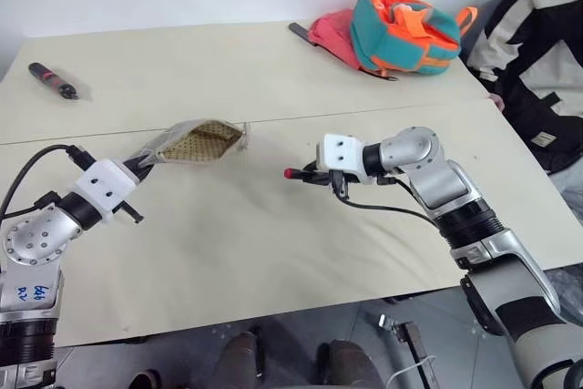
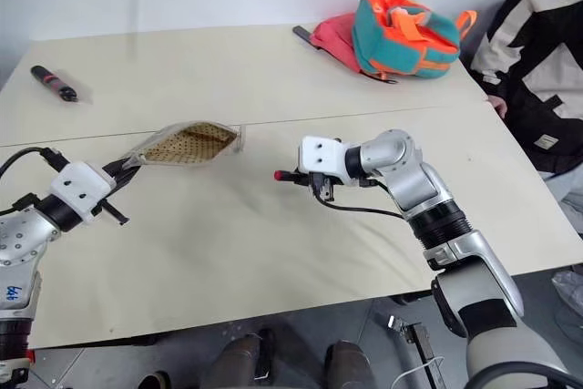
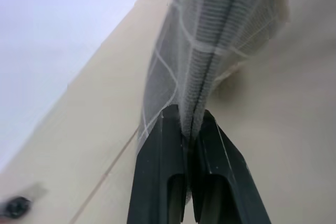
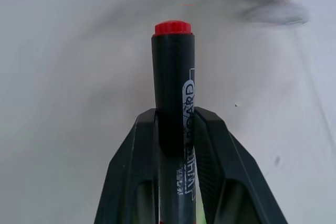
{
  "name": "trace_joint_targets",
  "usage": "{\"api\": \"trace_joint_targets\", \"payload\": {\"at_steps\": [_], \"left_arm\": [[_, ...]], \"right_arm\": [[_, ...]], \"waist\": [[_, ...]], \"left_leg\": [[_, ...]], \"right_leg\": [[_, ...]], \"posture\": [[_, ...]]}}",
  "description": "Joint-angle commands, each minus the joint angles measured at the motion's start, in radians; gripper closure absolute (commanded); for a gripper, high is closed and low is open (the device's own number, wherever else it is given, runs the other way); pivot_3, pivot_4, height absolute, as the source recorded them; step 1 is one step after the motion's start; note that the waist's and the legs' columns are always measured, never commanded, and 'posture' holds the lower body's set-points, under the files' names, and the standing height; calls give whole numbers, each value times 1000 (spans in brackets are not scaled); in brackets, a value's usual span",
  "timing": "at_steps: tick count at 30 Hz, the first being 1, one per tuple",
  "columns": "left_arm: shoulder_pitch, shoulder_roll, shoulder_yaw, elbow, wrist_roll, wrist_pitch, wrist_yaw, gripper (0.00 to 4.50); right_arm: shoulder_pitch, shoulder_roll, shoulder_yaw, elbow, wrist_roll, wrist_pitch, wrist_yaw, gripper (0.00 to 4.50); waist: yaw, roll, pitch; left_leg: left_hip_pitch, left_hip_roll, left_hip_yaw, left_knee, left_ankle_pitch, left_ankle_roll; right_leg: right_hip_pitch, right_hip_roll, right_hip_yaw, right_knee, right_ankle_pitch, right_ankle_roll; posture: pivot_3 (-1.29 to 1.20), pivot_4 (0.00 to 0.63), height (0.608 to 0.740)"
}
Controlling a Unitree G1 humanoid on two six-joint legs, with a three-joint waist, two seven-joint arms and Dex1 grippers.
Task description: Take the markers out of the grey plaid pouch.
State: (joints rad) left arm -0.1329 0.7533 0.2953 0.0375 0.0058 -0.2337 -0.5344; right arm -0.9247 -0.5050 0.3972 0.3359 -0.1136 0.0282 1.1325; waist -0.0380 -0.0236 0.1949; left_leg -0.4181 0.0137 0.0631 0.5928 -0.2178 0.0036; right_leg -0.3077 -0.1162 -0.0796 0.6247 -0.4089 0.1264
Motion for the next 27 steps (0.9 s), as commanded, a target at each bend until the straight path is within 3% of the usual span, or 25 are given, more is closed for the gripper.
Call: {"api": "trace_joint_targets", "payload": {"at_steps": [1, 8, 9, 14, 19, 22, 27], "left_arm": [[53, -54, -51, -68, 40, -9, 42, 4500], [116, -129, -100, -102, 29, 51, 48, 4500], [118, -133, -96, -107, 12, 57, 42, 4234], [111, -154, -74, -136, -78, 106, 25, 2774], [175, -159, -59, -276, -273, 228, -71, 1157], [284, -146, -12, -446, -496, 377, -142, 165], [367, -134, 67, -506, -535, 421, -145, 165]], "right_arm": [[25, 20, 0, -89, 6, 8, -6, 3929], [88, 15, 24, -127, -14, 41, 17, 3929], [89, 14, 25, -122, -18, 40, 17, 3929], [109, 40, 10, -121, 10, 97, 13, 2210], [123, 67, -45, -163, 86, 144, -2, 457], [145, 133, -148, -191, 196, 209, -76, 423], [205, 138, -224, -242, 279, 256, -94, 423]], "waist": [[-1, 0, 0], [10, 0, 0], [11, 0, 0], [11, 0, 0], [6, 0, 0], [2, -1, 0], [13, -1, 0]], "left_leg": [[1, 1, 1, 0, 0, 0], [4, 2, 2, 0, 0, 0], [5, 2, 2, 1, 0, 0], [5, 2, 2, 1, 0, 0], [5, 2, 2, 1, 0, 0], [5, 2, 2, 0, 0, -1], [6, 3, 0, 1, -1, -1]], "right_leg": [[0, 0, 0, 1, 0, 0], [2, -4, 0, 2, 1, -2], [1, -4, 0, 1, 1, -2], [1, -6, -1, 1, 2, -2], [2, -6, -2, 3, 2, -2], [2, -5, -1, 3, 2, -2], [3, -6, 1, 0, 2, -3]], "posture": [[0, 150, 740], [0, 150, 740], [0, 150, 740], [0, 150, 740], [0, 150, 740], [0, 150, 740], [0, 150, 740]]}}
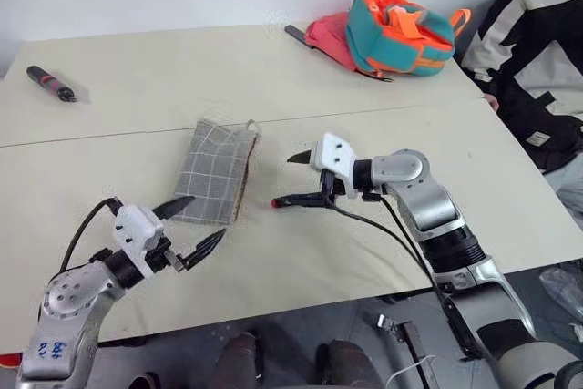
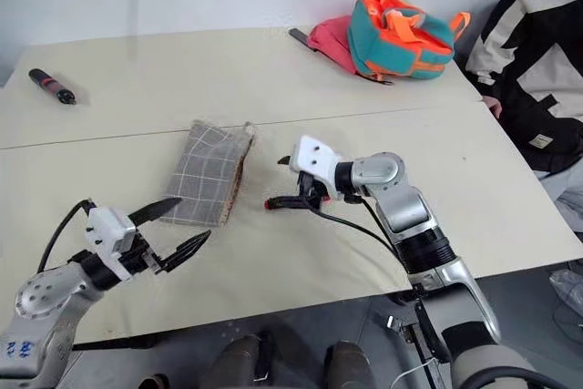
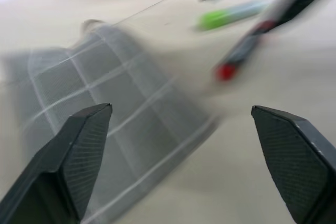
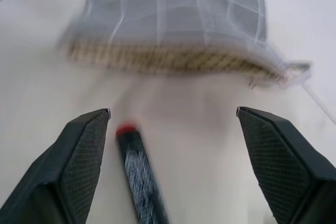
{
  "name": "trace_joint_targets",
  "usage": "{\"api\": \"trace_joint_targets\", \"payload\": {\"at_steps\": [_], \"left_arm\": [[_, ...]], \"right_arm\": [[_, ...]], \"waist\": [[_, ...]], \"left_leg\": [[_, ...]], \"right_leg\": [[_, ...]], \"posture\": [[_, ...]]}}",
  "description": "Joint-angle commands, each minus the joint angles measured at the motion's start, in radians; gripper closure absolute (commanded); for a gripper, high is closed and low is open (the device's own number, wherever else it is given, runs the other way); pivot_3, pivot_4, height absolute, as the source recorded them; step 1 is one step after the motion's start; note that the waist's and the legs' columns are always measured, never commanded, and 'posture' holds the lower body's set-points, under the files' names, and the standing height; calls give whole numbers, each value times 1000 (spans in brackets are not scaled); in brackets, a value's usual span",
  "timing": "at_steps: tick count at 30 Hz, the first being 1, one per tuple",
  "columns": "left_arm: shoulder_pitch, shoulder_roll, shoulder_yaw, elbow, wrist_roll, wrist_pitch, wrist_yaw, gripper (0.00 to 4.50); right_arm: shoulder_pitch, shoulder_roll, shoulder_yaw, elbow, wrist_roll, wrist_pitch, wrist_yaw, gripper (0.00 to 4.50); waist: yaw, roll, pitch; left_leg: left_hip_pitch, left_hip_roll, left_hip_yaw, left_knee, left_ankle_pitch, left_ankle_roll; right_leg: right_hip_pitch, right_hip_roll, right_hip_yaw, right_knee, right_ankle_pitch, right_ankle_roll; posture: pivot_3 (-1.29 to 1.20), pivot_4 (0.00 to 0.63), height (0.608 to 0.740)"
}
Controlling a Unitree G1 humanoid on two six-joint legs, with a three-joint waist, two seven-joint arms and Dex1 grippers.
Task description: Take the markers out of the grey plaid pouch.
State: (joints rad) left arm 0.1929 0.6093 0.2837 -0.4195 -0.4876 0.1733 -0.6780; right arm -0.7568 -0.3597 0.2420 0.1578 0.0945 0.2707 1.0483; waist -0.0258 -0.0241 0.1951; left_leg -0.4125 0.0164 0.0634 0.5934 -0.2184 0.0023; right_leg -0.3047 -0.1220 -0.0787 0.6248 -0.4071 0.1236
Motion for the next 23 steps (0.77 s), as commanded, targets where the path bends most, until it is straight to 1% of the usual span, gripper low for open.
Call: {"api": "trace_joint_targets", "payload": {"at_steps": [1, 4, 7, 9, 12, 14, 18, 19, 20, 23], "left_arm": [[61, 4, 112, -59, -71, 29, 3, 165], [104, -17, 182, -71, -144, 79, 24, 165], [162, -31, 217, -56, -110, 61, 25, 165], [193, -48, 235, -39, -71, 24, 35, 165], [243, -107, 306, 40, -47, -35, 65, 165], [265, -134, 336, 68, -36, -62, 75, 165], [281, -168, 359, 81, -57, -65, 86, 165], [285, -176, 361, 77, -56, -68, 90, 165], [289, -183, 359, 75, -50, -74, 91, 165], [289, -193, 346, 63, -41, -72, 102, 165]], "right_arm": [[52, -7, -107, -71, 97, 13, -30, 423], [103, -32, -180, -78, 161, 28, -36, 423], [197, -63, -215, -92, 159, -65, -40, 423], [265, -76, -253, -104, 182, -90, -46, 423], [412, -138, -340, -95, 183, -201, -42, 423], [469, -172, -383, -75, 196, -241, -38, 423], [503, -203, -414, -18, 203, -301, -30, 423], [509, -207, -419, -7, 207, -311, -24, 423], [512, -205, -427, 4, 218, -305, -25, 423], [516, -211, -392, 0, 201, -330, -2, 423]], "waist": [[0, 0, 0], [0, 0, 0], [1, -1, 0], [0, -1, 0], [1, -1, 0], [2, -1, 0], [-2, -1, 0], [-2, -1, 0], [-1, -1, 0], [0, -1, 0]], "left_leg": [[0, 0, 0, 0, 0, 0], [0, -2, 2, 0, 0, 2], [0, -2, 2, 0, 0, 2], [0, -2, 2, 0, -1, 2], [0, -2, 3, 0, -1, 2], [0, -2, 5, 0, -2, 3], [1, -2, 7, 1, -2, 4], [2, -1, 7, 1, -4, 1], [3, -1, 7, 1, -6, 1], [3, -1, 7, 1, -6, -1]], "right_leg": [[1, 0, 0, -1, 0, 0], [0, -2, 1, -1, 0, 0], [1, -3, 1, -2, 0, 0], [1, -3, 1, -3, 0, 0], [0, -2, 0, -4, 0, 0], [0, -2, -1, -5, 0, 0], [1, -2, -2, -4, 1, 1], [1, -2, -1, -4, 2, 0], [2, -2, 0, -4, 2, 0], [2, -3, 4, -5, 2, 0]], "posture": [[0, 150, 740], [0, 150, 740], [0, 150, 740], [0, 150, 740], [0, 150, 740], [0, 150, 740], [0, 150, 740], [0, 150, 740], [0, 150, 740], [0, 150, 740]]}}
